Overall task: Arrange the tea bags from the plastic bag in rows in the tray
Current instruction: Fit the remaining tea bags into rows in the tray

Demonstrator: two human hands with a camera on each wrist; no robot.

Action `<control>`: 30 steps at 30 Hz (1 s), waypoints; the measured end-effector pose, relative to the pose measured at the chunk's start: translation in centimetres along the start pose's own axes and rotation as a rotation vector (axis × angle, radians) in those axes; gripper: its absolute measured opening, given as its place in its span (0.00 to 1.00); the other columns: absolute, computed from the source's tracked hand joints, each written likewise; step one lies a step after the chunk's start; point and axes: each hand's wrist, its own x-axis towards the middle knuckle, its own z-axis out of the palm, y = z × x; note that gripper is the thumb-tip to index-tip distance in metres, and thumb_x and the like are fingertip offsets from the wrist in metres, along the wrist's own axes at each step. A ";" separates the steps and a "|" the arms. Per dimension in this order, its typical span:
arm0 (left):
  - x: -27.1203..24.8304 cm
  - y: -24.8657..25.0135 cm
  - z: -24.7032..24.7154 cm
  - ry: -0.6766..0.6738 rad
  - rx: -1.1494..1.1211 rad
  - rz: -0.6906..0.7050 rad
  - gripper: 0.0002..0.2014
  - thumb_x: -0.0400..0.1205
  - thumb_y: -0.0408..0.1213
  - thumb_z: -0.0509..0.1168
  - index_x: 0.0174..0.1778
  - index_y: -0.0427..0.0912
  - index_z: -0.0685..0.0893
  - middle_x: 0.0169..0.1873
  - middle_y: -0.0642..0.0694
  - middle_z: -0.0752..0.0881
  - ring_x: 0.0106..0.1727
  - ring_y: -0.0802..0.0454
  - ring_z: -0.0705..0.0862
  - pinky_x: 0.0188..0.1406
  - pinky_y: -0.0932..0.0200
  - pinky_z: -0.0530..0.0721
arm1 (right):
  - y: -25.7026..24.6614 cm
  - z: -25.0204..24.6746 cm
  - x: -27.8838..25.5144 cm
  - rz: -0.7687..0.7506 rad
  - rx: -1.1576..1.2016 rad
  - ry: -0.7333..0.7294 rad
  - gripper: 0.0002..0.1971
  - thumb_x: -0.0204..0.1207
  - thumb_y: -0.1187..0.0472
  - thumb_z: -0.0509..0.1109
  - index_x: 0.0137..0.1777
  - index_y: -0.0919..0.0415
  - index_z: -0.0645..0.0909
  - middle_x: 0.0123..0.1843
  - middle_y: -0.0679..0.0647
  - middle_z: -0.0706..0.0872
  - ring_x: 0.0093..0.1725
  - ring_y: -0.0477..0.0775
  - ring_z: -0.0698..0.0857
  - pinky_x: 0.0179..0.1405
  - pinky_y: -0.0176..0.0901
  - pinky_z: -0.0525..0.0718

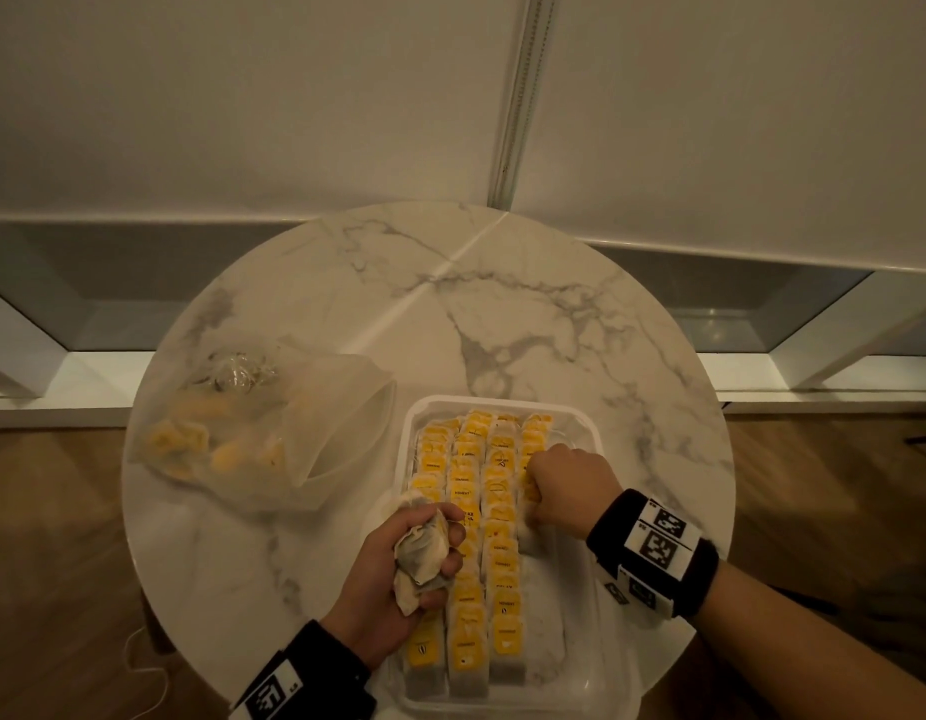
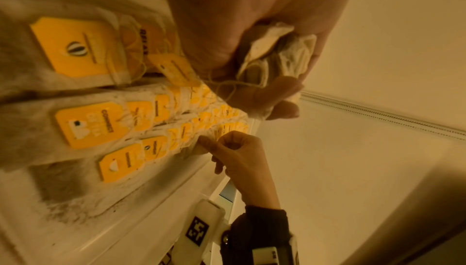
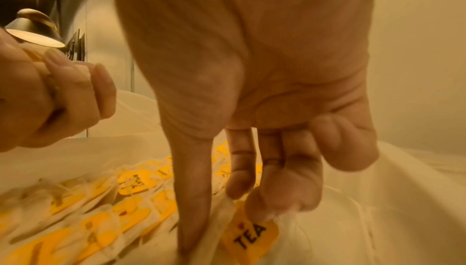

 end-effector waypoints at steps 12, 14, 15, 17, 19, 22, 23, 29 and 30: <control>0.0 0.0 0.0 -0.011 0.003 -0.001 0.26 0.53 0.40 0.86 0.43 0.35 0.85 0.34 0.41 0.79 0.23 0.52 0.77 0.09 0.67 0.69 | 0.4 0.1 -0.4 0.021 0.148 -0.002 0.12 0.79 0.51 0.68 0.54 0.58 0.83 0.54 0.58 0.84 0.51 0.60 0.86 0.42 0.43 0.75; 0.0 0.0 -0.1 -0.007 0.008 0.001 0.25 0.55 0.40 0.85 0.42 0.35 0.86 0.34 0.41 0.79 0.23 0.52 0.77 0.09 0.68 0.68 | 0.6 0.0 -0.6 0.008 0.206 -0.027 0.10 0.79 0.52 0.68 0.52 0.57 0.85 0.52 0.57 0.85 0.49 0.58 0.86 0.41 0.43 0.77; 0.0 0.0 -0.2 -0.004 0.008 0.002 0.23 0.57 0.40 0.84 0.43 0.35 0.86 0.34 0.41 0.79 0.23 0.52 0.77 0.10 0.68 0.68 | 0.7 -0.1 -0.9 0.001 0.225 -0.024 0.10 0.79 0.52 0.68 0.51 0.57 0.86 0.51 0.56 0.85 0.49 0.57 0.86 0.42 0.43 0.79; 0.1 -0.1 -0.3 0.005 0.001 -0.002 0.17 0.64 0.40 0.79 0.43 0.35 0.85 0.34 0.42 0.79 0.23 0.52 0.77 0.09 0.68 0.68 | 0.8 -0.5 -1.5 -0.025 0.268 0.022 0.09 0.79 0.50 0.68 0.49 0.54 0.87 0.48 0.53 0.86 0.46 0.54 0.86 0.41 0.43 0.80; 0.0 -0.1 -0.1 0.017 -0.008 -0.003 0.12 0.71 0.40 0.73 0.44 0.36 0.84 0.34 0.42 0.79 0.23 0.52 0.77 0.09 0.68 0.68 | 0.7 -1.2 -2.5 -0.092 0.350 0.091 0.09 0.79 0.49 0.69 0.45 0.52 0.87 0.42 0.49 0.85 0.40 0.49 0.84 0.38 0.41 0.79; 0.0 -0.2 0.3 0.050 -0.007 -0.001 0.14 0.79 0.45 0.62 0.45 0.35 0.82 0.33 0.42 0.78 0.22 0.52 0.76 0.09 0.69 0.67 | -0.5 -2.6 -4.4 -0.255 0.524 0.168 0.08 0.79 0.52 0.70 0.44 0.54 0.88 0.35 0.46 0.85 0.34 0.44 0.80 0.37 0.37 0.78; 0.0 -0.2 0.4 0.060 -0.005 -0.001 0.15 0.80 0.46 0.60 0.45 0.35 0.82 0.33 0.42 0.78 0.22 0.52 0.76 0.08 0.69 0.67 | -1.1 -3.1 -5.1 -0.304 0.581 0.189 0.08 0.79 0.53 0.71 0.44 0.55 0.88 0.34 0.46 0.85 0.33 0.44 0.80 0.37 0.37 0.77; 0.7 -0.8 0.6 0.046 0.061 0.010 0.21 0.78 0.56 0.66 0.44 0.37 0.86 0.33 0.40 0.80 0.24 0.51 0.78 0.17 0.63 0.69 | -4.4 -3.3 -8.0 -0.439 0.655 0.255 0.10 0.76 0.48 0.72 0.51 0.51 0.85 0.39 0.42 0.81 0.38 0.43 0.78 0.42 0.40 0.79; 0.8 -0.8 0.7 0.033 0.041 0.016 0.23 0.76 0.57 0.70 0.48 0.37 0.88 0.40 0.38 0.81 0.32 0.49 0.81 0.26 0.58 0.74 | -4.9 -3.1 -8.2 -0.439 0.603 0.262 0.13 0.75 0.45 0.72 0.54 0.50 0.84 0.43 0.42 0.80 0.41 0.43 0.78 0.45 0.42 0.78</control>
